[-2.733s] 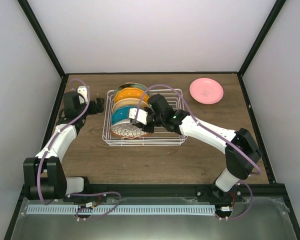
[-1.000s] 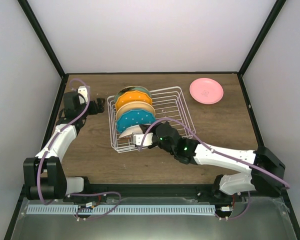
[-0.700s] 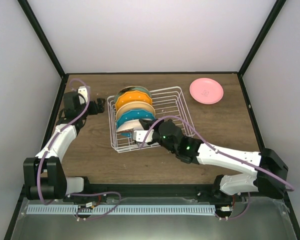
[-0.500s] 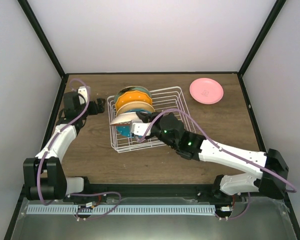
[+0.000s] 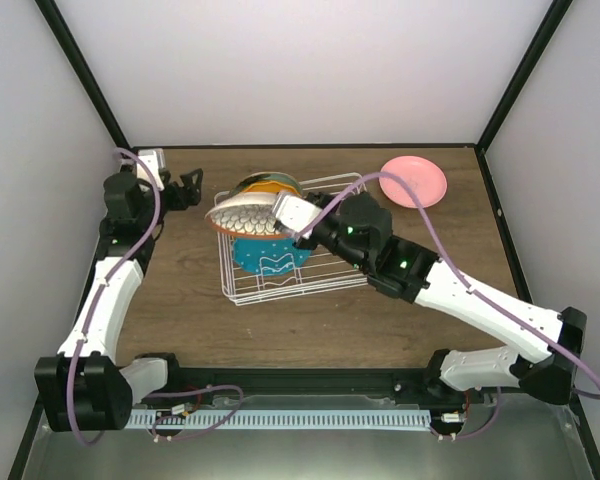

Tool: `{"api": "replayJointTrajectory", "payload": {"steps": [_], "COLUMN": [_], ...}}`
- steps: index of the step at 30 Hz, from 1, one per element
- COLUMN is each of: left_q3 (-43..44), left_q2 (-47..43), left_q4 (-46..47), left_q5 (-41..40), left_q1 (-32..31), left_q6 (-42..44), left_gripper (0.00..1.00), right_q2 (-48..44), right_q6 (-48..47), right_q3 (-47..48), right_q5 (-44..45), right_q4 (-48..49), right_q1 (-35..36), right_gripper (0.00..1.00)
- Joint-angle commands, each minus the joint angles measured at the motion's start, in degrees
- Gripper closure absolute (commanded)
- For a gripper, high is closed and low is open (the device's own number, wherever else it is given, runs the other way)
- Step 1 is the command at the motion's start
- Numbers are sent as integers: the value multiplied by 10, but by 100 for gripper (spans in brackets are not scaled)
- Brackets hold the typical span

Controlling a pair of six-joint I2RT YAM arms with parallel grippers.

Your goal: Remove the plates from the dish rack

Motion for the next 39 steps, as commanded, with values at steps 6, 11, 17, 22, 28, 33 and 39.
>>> {"api": "replayJointTrajectory", "payload": {"steps": [6, 11, 17, 22, 28, 33, 39], "left_q3": [74, 95, 116, 123, 118, 112, 103], "left_q2": [42, 63, 92, 101, 104, 106, 111], "left_q4": [59, 90, 137, 127, 116, 113, 110], "left_q5": [54, 96, 201, 213, 216, 214, 209], "left_q1": [6, 13, 12, 12, 12, 12, 12], "left_q6": [-82, -114, -161, -151, -136, -127, -125], "left_gripper": [6, 7, 8, 9, 9, 9, 9], "right_q2": [29, 70, 117, 136, 115, 86, -9], "right_q6": [229, 353, 542, 676, 762, 800, 868], "right_q3": [166, 220, 280, 290, 228, 181, -3], "right_q5": [-86, -118, -162, -186, -228, -225, -226], "right_q4": [48, 26, -53, -118, -128, -190, -205], "right_q1": [-142, -227, -348, -467, -570, -651, -739], "right_gripper": [99, 99, 99, 99, 99, 99, 99]}}
